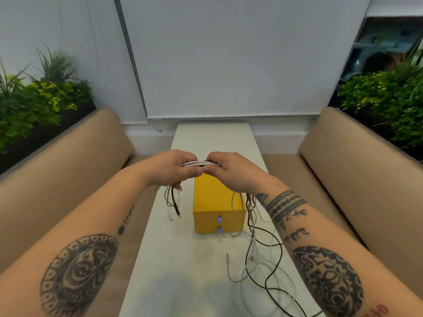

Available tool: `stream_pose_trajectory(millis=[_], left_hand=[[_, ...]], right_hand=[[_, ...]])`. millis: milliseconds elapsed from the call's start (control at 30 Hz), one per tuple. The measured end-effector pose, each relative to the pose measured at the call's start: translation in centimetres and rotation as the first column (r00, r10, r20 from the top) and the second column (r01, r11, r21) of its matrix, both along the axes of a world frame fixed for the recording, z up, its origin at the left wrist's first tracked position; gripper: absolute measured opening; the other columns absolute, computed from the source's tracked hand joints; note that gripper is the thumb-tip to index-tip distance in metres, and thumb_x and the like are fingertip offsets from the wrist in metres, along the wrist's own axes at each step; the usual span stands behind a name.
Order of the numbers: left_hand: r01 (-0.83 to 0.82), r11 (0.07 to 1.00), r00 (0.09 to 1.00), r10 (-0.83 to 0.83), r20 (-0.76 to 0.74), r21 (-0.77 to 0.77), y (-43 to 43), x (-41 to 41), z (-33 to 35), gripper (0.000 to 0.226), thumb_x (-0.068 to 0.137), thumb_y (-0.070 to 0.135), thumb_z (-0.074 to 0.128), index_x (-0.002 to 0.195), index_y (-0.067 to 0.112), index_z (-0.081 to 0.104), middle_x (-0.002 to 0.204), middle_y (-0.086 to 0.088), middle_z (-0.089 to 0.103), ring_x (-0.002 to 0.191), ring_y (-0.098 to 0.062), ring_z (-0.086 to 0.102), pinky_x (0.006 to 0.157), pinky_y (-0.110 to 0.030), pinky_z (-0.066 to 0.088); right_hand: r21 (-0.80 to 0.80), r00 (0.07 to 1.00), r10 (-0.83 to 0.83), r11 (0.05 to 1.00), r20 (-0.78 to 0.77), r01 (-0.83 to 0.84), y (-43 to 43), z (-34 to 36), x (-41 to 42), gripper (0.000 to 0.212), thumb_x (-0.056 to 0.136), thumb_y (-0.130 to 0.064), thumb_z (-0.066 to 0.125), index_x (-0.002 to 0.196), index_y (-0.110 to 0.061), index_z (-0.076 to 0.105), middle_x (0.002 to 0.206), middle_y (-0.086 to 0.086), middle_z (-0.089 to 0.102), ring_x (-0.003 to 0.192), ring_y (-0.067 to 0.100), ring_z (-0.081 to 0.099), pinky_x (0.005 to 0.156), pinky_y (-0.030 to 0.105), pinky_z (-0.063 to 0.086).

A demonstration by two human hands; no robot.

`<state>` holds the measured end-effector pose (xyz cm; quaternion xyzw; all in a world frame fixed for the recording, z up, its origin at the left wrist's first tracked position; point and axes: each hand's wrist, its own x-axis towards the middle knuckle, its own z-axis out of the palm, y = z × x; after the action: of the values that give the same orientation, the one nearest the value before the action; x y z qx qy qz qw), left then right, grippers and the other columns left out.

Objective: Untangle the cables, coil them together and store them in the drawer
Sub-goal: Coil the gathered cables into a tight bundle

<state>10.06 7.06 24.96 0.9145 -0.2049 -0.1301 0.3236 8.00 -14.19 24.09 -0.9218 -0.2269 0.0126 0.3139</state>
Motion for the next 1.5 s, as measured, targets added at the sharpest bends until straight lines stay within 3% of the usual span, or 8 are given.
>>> stream_pose_trajectory(millis=[367,533,667,867,1133,1333,1400,1500], left_hand=[[-0.112,0.899,0.922,-0.066,-0.382,-0.424,4.0,0.8,-2.3,0.056,0.088,0.046,0.073,0.13,0.013,0.055,0.099,-0.008,0.073,0.065,-0.013,0.051,0.058,-0.027,0.048],[-0.152,0.831,0.895,-0.114,-0.432,-0.535,6.4,1.5,-4.9,0.081,0.064,0.07,0.08,0.121,0.015,0.067,0.067,-0.001,0.053,0.056,-0.012,0.038,0.061,-0.026,0.042],[-0.229,0.841,0.937,0.054,-0.344,-0.49,6.6,1.6,-6.6,0.054,0.063,0.068,0.081,0.085,0.018,0.075,0.06,-0.006,0.05,0.059,-0.015,0.057,0.077,-0.028,0.045],[-0.36,0.916,0.93,0.337,-0.15,-0.177,7.0,1.7,-10.5,0.023,0.097,0.032,0.065,0.09,0.011,0.07,0.081,0.001,0.074,0.081,-0.016,0.066,0.079,-0.029,0.047],[-0.457,0.798,0.877,0.479,0.048,0.392,8.6,2.5,-12.2,0.038,0.103,0.04,0.049,0.074,0.021,0.063,0.074,0.003,0.064,0.066,-0.014,0.056,0.053,-0.025,0.034],[-0.499,0.685,0.829,0.557,0.062,0.531,9.1,1.5,-12.2,0.06,0.104,0.055,0.032,0.101,0.015,0.075,0.108,-0.005,0.07,0.096,-0.026,0.06,0.077,-0.033,0.036],[-0.429,0.737,0.865,0.501,0.003,0.523,8.5,1.0,-11.7,0.072,0.105,0.057,0.019,0.094,0.017,0.077,0.119,-0.007,0.068,0.11,-0.026,0.058,0.091,-0.036,0.035],[-0.321,0.913,0.743,0.407,-0.531,0.25,7.4,0.2,-10.5,0.083,0.104,0.061,0.008,0.099,0.011,0.074,0.124,0.001,0.071,0.105,-0.03,0.067,0.085,-0.035,0.045]], right_hand=[[0.159,0.991,-0.131,0.979,-0.007,0.13,-0.2,0.2,0.7,0.035,0.104,-0.042,0.046,0.092,-0.011,0.059,0.076,0.001,0.055,0.069,0.016,0.05,0.065,0.034,0.038],[0.319,0.962,-0.269,0.908,-0.053,0.271,-2.4,0.1,2.0,0.034,0.103,-0.041,0.048,0.086,-0.014,0.058,0.066,-0.005,0.049,0.055,0.012,0.042,0.058,0.029,0.034],[0.498,0.919,-0.366,0.775,-0.146,0.388,-3.5,-0.7,3.3,0.031,0.101,-0.044,0.049,0.079,-0.023,0.054,0.06,-0.007,0.045,0.047,0.008,0.036,0.051,0.027,0.029],[0.596,0.869,-0.452,0.647,-0.202,0.475,-4.2,-1.2,4.0,0.033,0.099,-0.045,0.048,0.085,-0.016,0.054,0.066,-0.004,0.044,0.054,0.012,0.035,0.05,0.03,0.03],[0.688,0.825,-0.512,0.511,-0.239,0.516,-5.1,-0.6,3.9,0.028,0.105,-0.037,0.047,0.086,-0.018,0.054,0.064,-0.002,0.041,0.047,0.009,0.031,0.039,0.022,0.028],[0.741,0.738,-0.607,0.343,-0.295,0.578,-6.3,-0.4,4.7,0.031,0.103,-0.041,0.047,0.086,-0.015,0.051,0.07,0.004,0.04,0.051,0.015,0.033,0.04,0.022,0.028],[0.742,0.731,-0.618,0.339,-0.289,0.579,-6.2,-0.7,4.9,0.034,0.098,-0.047,0.049,0.086,-0.015,0.052,0.07,0.004,0.042,0.053,0.016,0.034,0.043,0.026,0.03],[0.69,0.725,-0.643,0.408,-0.248,0.598,-5.3,-1.5,5.2,0.035,0.093,-0.051,0.049,0.082,-0.018,0.052,0.071,0.002,0.046,0.06,0.018,0.039,0.056,0.035,0.034]])
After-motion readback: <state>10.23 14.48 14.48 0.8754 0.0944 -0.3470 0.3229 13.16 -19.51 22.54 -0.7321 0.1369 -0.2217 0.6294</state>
